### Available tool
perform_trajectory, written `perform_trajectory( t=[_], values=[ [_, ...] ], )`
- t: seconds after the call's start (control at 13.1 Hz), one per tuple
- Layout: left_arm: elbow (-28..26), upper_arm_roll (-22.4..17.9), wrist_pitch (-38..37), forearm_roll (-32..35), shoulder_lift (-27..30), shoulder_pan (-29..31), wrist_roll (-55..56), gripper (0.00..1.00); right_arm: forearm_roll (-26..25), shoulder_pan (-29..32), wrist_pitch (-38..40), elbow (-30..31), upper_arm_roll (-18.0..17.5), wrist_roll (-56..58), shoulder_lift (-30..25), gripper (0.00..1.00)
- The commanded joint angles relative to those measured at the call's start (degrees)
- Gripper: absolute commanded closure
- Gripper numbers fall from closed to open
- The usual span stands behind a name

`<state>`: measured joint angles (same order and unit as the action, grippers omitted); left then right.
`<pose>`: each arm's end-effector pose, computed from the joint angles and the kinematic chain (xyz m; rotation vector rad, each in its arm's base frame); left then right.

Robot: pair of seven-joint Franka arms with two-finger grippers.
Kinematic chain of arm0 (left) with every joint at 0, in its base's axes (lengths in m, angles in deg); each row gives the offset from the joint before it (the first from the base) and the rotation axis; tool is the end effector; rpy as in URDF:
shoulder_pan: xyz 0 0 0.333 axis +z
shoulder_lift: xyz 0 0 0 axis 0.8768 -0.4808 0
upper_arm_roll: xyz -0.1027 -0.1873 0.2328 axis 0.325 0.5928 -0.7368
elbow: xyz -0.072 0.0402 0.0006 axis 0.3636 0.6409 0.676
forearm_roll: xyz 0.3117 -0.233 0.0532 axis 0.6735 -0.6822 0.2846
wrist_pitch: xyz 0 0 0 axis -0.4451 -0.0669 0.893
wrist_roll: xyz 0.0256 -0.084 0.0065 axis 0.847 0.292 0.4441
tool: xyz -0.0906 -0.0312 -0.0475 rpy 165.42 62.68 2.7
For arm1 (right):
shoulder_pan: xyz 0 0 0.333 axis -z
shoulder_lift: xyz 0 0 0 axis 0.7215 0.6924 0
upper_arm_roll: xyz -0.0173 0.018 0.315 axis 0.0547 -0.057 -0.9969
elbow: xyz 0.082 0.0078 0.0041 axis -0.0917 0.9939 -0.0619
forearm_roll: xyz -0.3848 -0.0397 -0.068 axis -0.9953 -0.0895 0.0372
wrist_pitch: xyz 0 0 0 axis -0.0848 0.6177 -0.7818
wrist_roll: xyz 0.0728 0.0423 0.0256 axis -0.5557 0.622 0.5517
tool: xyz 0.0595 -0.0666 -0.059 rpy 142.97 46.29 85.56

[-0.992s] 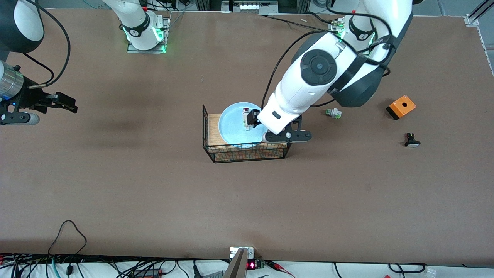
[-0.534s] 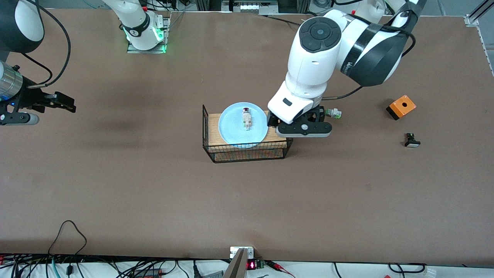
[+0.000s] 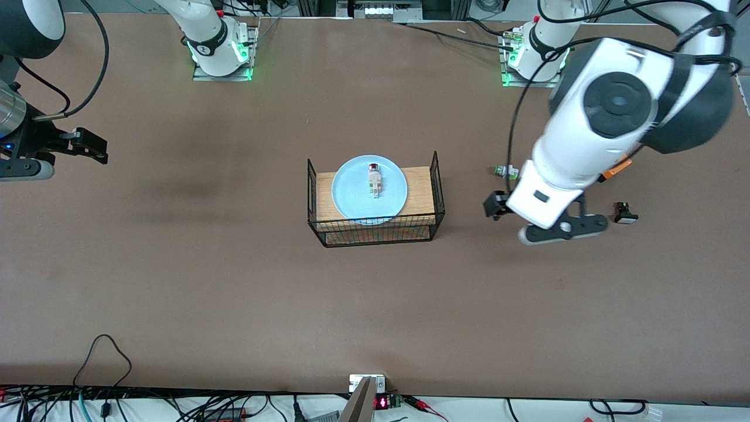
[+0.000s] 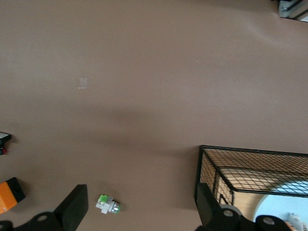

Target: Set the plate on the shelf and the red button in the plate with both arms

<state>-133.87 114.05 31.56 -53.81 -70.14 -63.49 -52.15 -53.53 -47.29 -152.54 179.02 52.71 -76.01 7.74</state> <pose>0.6490 -0.2248 0.5341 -3.0991 -0.2768 -0.0019 0.5727 -0.0103 0.5661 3.0410 0.1306 -0.0976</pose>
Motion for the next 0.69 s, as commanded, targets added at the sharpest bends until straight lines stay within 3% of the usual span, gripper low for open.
perform_trajectory(
  t=[0.0, 0.23, 0.46, 0.61],
  values=[
    [-1.7, -6.5, -2.1, -3.8, 5.1, 1.2, -11.3, 0.00, -0.5, 0.1, 3.3, -2.7, 0.1, -0.4, 0.7, 0.00],
    [-6.2, -16.5, -1.9, -9.9, 9.3, 2.6, -15.8, 0.00, -0.5, 0.1, 3.3, -2.7, 0.1, -0.7, 0.8, 0.00],
    [-10.9, -17.7, -1.4, -19.2, 13.0, 11.1, -18.5, 0.00, -0.5, 0.5, 3.4, -2.7, 0.2, -0.5, 1.0, 0.00],
    [-13.3, -17.8, -1.8, -19.8, 15.4, 11.5, -23.4, 0.00, -0.5, 0.3, 3.3, -2.7, 0.2, -0.7, 1.3, 0.00]
  ],
)
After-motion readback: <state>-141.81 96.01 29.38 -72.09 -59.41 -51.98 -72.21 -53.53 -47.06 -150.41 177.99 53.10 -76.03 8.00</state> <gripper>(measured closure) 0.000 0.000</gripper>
